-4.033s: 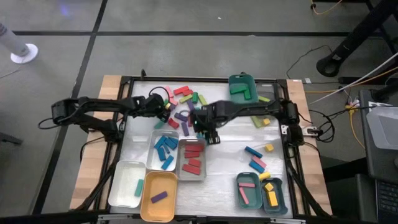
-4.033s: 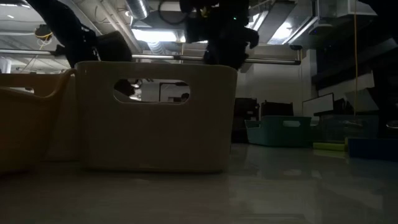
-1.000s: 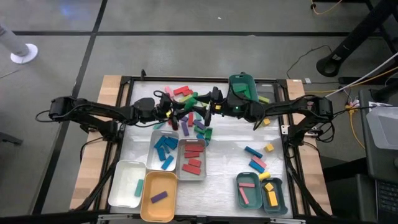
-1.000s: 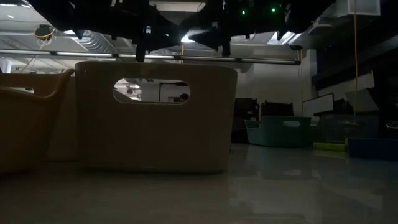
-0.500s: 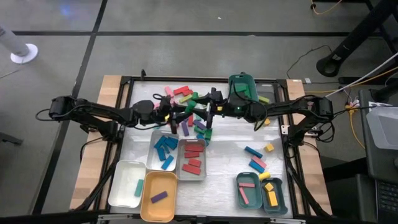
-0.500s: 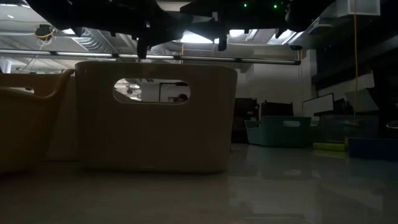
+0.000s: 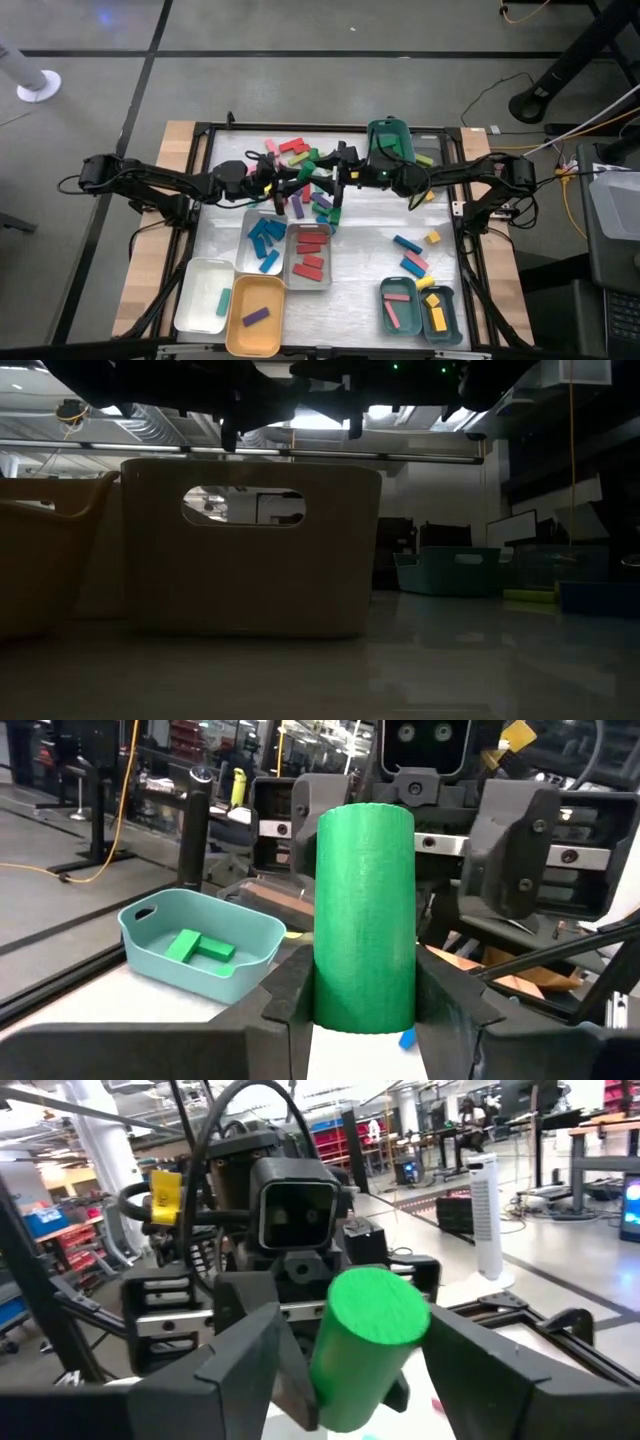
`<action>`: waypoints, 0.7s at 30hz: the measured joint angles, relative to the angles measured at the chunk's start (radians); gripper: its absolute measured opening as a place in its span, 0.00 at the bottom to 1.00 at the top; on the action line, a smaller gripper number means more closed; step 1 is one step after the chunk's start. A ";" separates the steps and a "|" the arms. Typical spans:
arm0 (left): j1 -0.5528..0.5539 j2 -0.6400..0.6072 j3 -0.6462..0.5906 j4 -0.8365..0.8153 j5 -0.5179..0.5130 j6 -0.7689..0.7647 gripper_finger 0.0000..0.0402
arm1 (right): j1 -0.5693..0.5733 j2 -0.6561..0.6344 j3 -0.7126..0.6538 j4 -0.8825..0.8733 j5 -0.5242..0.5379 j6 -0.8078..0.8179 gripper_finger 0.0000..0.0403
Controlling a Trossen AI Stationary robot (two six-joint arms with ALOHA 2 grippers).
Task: Sort blocks
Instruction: Put the green block into the top green bin
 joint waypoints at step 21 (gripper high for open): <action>0.001 0.000 0.001 -0.057 -0.003 0.006 0.45 | -0.015 0.020 0.023 -0.014 -0.050 -0.067 0.36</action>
